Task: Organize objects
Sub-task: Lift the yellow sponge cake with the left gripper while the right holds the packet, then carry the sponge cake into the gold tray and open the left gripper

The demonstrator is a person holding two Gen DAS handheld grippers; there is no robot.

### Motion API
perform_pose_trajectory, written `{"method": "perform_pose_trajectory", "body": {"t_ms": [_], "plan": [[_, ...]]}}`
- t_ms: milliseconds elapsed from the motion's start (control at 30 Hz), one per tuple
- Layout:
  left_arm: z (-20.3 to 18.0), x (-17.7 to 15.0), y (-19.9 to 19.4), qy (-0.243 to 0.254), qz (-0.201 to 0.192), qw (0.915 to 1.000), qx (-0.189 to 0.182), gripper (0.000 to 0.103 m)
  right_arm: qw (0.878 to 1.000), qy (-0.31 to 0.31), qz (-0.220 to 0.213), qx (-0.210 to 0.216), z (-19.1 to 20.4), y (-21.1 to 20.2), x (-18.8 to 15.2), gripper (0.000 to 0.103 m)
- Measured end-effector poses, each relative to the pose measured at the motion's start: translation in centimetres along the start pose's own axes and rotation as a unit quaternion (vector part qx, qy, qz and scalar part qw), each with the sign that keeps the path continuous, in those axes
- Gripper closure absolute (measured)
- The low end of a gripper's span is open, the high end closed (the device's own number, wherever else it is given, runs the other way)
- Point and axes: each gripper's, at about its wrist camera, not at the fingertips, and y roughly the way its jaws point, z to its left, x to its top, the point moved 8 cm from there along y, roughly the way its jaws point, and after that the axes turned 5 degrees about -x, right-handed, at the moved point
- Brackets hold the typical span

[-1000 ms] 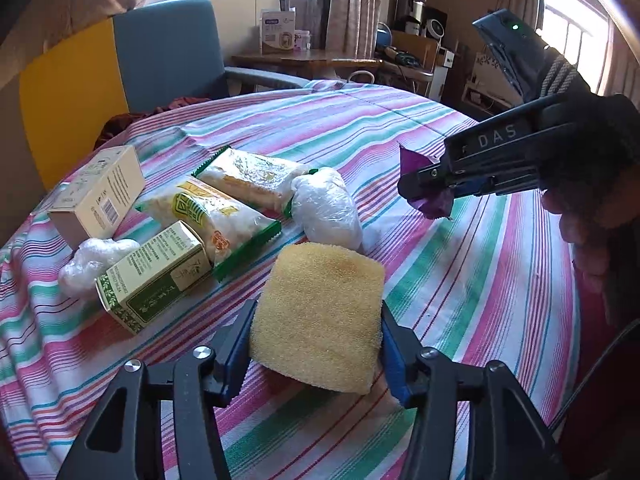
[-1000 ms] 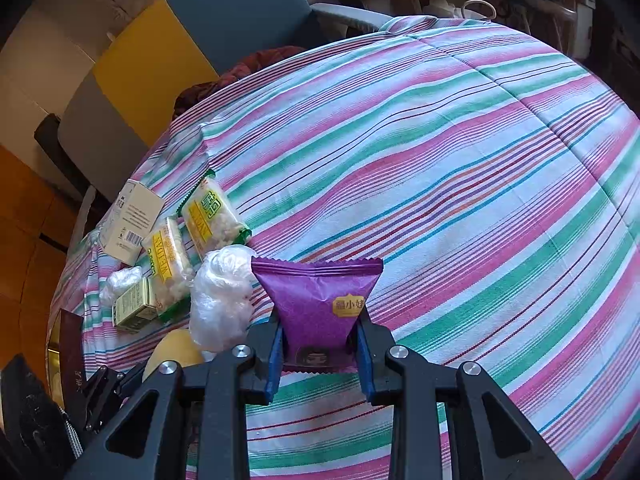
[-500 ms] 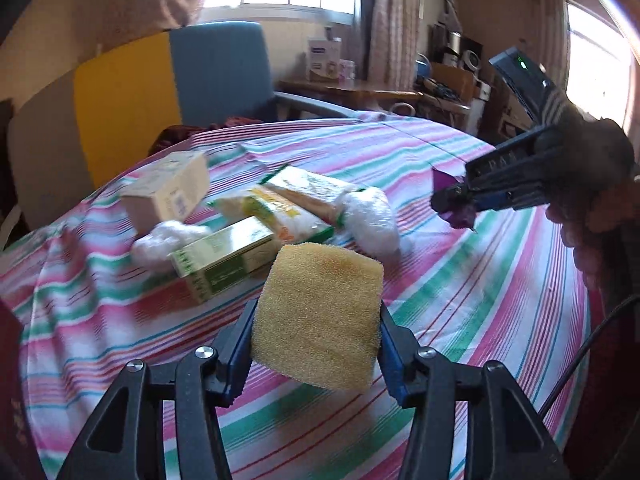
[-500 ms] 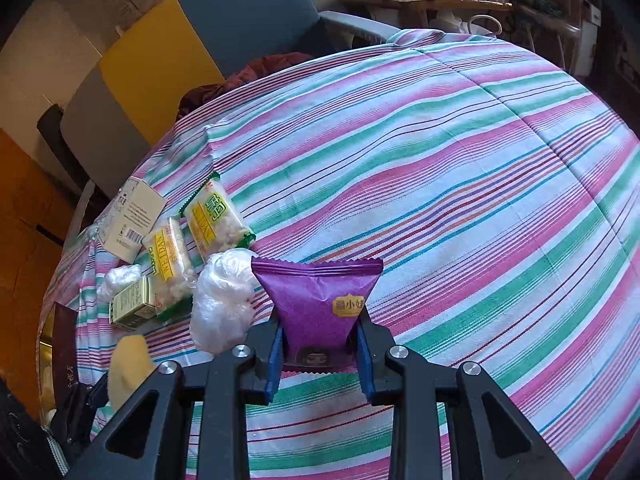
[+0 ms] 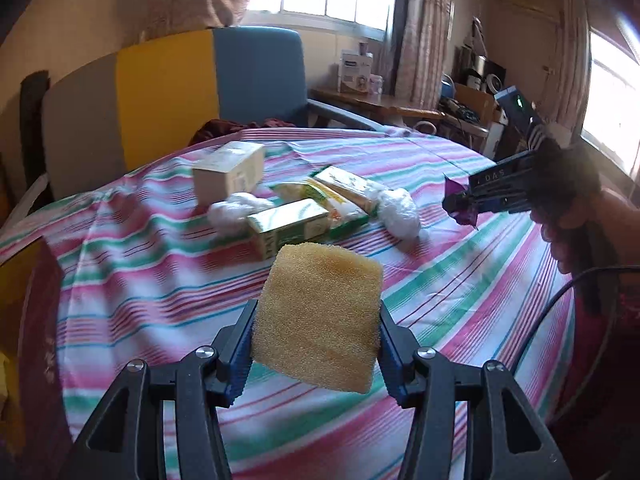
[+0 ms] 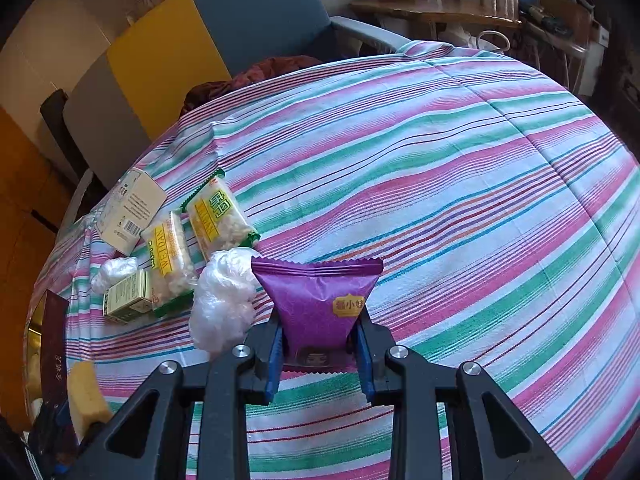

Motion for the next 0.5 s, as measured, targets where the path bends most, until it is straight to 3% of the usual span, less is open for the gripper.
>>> {"method": "perform_pose_trajectory", "body": {"t_ms": [200,500], "plan": [[2.8,0.1,-3.5,-0.044,-0.023,0.9987,0.011,0.049,1.0,-0.006,-0.001,-0.001,0.2,0.0,-0.1,0.072],[8.3,-0.2,-10.0,-0.094,-0.064,0.9917,0.06,0.049,1.0,-0.017,-0.001,-0.007,0.9,0.0,-0.4,0.072]]}}
